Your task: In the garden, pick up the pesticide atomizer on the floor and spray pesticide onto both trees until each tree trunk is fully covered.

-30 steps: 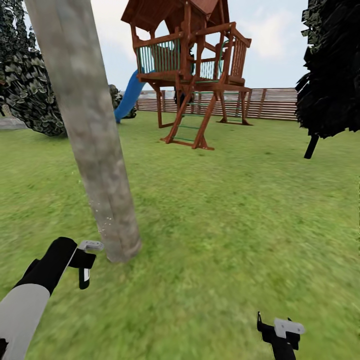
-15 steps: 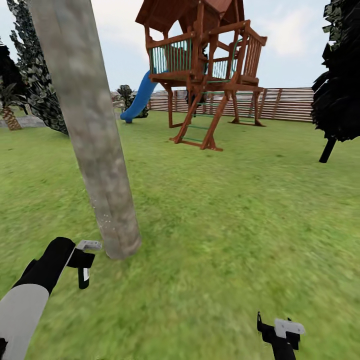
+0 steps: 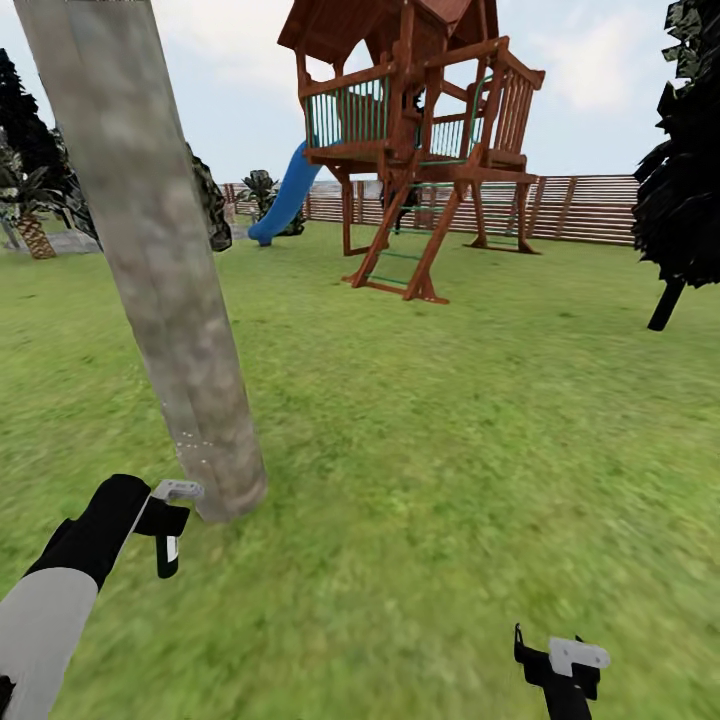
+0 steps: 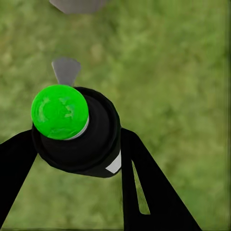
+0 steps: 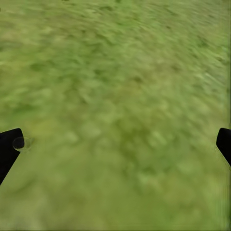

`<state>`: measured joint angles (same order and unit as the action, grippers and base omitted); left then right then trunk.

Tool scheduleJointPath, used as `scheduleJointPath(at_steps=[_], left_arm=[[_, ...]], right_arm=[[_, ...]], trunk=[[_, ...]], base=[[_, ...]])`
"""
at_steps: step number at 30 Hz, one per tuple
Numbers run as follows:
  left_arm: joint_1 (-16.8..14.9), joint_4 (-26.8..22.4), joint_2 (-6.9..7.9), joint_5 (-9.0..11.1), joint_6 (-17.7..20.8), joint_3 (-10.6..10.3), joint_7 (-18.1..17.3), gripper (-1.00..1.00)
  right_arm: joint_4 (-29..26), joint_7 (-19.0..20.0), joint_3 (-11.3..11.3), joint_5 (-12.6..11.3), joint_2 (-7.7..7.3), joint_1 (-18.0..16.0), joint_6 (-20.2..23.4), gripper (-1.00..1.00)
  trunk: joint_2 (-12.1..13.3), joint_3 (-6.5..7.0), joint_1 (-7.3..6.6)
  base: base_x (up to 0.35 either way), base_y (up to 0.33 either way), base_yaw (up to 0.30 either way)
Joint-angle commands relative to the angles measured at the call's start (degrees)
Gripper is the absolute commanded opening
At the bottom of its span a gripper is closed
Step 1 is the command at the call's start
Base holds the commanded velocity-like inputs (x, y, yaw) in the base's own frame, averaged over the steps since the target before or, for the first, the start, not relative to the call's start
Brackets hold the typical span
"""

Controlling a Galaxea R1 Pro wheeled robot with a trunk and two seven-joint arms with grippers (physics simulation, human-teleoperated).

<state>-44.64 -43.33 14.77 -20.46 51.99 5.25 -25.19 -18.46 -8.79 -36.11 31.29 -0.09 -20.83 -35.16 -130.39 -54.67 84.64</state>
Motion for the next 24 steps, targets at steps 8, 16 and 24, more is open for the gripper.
scheduleJointPath(at_steps=[8,16,24], left_arm=[[0.0,0.0,0.0,0.0,0.0,0.0,0.0,-1.0],[-0.3,-0.2,-0.08,-0.1,0.2,-0.2,0.0,-1.0],[-2.0,-9.7,0.2,-0.1,5.6,-0.7,-0.5,-1.0]], right_arm=[[0.0,0.0,0.0,0.0,0.0,0.0,0.0,1.0],[0.0,0.0,0.0,0.0,0.01,0.0,0.0,1.0],[0.0,0.0,0.0,0.0,0.0,0.0,0.0,1.0]], trunk=[[0.0,0.0,0.0],[0.0,0.0,0.0],[0.0,0.0,0.0]], base=[[0.0,-0.276,0.265],[0.137,-0.254,0.242],[0.095,-0.085,0.012]])
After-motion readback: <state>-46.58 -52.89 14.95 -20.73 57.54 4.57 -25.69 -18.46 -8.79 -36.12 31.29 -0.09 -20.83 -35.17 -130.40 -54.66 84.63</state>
